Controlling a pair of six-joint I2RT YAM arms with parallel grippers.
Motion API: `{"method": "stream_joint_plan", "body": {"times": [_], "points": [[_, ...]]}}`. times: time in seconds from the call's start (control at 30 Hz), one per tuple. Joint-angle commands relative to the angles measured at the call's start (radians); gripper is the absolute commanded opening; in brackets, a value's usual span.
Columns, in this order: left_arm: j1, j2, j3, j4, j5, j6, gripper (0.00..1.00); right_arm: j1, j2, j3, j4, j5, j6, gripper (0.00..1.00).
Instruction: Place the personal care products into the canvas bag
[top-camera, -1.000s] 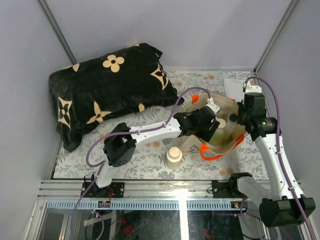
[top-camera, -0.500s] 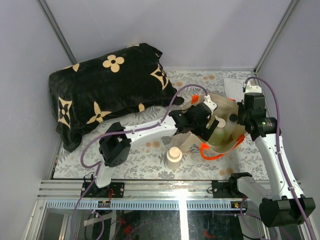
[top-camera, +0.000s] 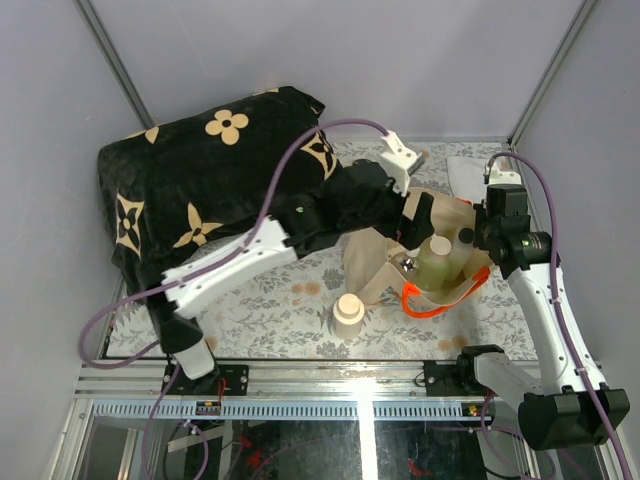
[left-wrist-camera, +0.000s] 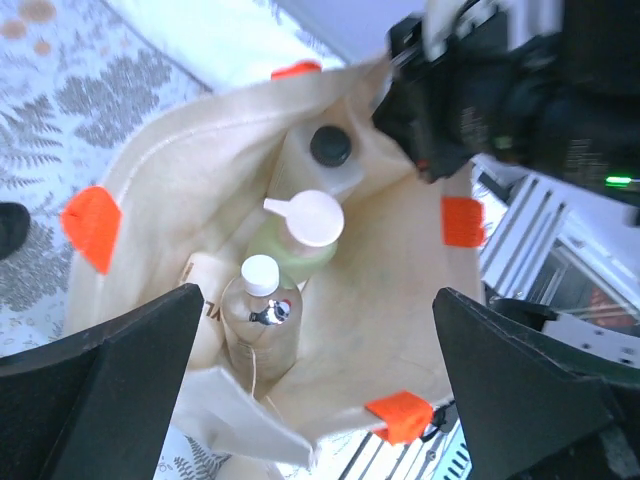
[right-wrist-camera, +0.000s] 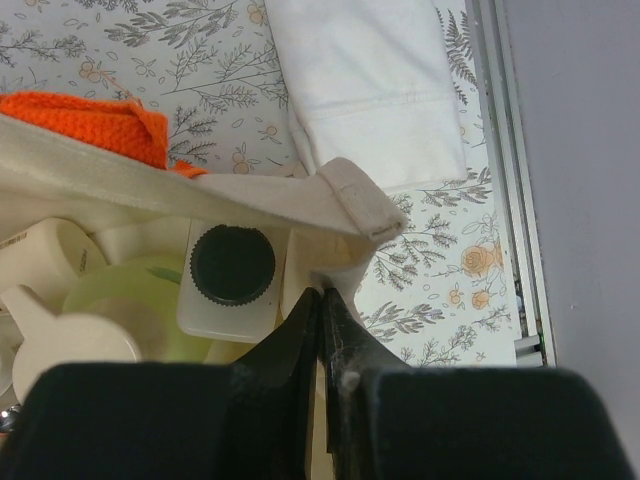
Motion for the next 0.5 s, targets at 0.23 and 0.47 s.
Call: {"method": "stream_joint_plan", "body": {"times": [0.23, 0.47], "points": [[-0.065, -0.394, -0.299, -0.293, -0.159, -0.039, 1.0, -0.001, 0.074, 0.035, -0.078, -0.023, 0.005, 0.06], [-0.131, -0.487, -0.508, -0.336, -0.166, -0.164, 1.0, -0.001, 0.091, 0.057, -0.089, 0.005, 0.008, 0.06]]}}
